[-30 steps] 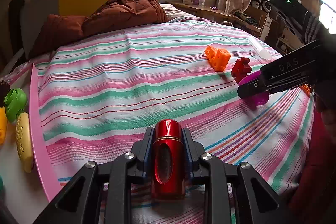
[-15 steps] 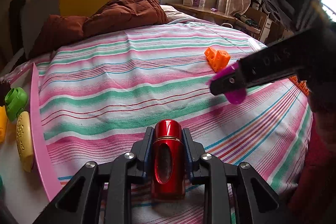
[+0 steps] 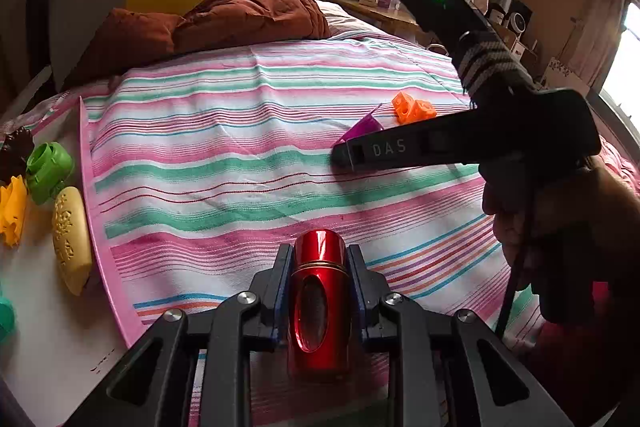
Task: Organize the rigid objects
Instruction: 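Grasp the magenta cup with the right tool while the left tool holds the cylinder, then carry the red cylinder into the tray with the left tool and open it, then withdraw the left tool while the right tool carries the magenta cup toward the tray, then lower the magenta cup into the tray and open the right tool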
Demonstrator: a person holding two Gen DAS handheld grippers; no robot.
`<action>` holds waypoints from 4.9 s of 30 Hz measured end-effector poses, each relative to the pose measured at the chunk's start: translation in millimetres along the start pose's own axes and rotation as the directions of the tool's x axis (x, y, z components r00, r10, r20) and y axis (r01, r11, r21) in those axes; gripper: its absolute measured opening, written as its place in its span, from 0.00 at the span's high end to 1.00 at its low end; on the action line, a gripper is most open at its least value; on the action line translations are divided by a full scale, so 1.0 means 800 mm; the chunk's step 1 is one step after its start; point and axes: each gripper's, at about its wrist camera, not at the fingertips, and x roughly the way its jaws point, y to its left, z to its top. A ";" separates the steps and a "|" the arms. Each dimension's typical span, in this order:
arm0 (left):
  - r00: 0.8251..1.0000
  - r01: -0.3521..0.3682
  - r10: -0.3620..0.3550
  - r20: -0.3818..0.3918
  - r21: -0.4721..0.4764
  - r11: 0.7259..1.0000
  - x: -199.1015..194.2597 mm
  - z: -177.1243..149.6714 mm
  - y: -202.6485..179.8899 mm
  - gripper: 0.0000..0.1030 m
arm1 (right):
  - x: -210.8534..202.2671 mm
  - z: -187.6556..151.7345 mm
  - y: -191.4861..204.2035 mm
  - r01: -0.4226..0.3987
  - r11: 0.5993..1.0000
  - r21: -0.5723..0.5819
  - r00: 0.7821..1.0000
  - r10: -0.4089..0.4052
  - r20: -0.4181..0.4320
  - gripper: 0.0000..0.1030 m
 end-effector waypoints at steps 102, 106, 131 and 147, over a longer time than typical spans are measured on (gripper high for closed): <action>0.883 -0.432 0.468 -0.021 -0.425 0.796 -0.218 -0.096 0.225 0.55 | 0.002 -0.005 0.031 0.098 0.992 -0.082 0.995 -0.095 0.039 0.64; 0.887 -0.427 0.461 -0.033 -0.442 0.789 -0.215 -0.107 0.231 0.55 | -0.004 -0.014 0.049 0.072 0.993 -0.092 0.997 -0.070 0.019 0.63; 0.873 -0.446 0.486 -0.051 -0.491 0.749 -0.222 -0.137 0.245 0.55 | -0.084 -0.031 0.230 -0.264 0.903 -0.338 0.948 0.307 0.080 0.64; 0.859 -0.465 0.507 -0.069 -0.519 0.718 -0.227 -0.148 0.257 0.55 | -0.011 -0.069 0.391 -0.388 0.784 -0.484 0.921 0.351 -0.169 0.64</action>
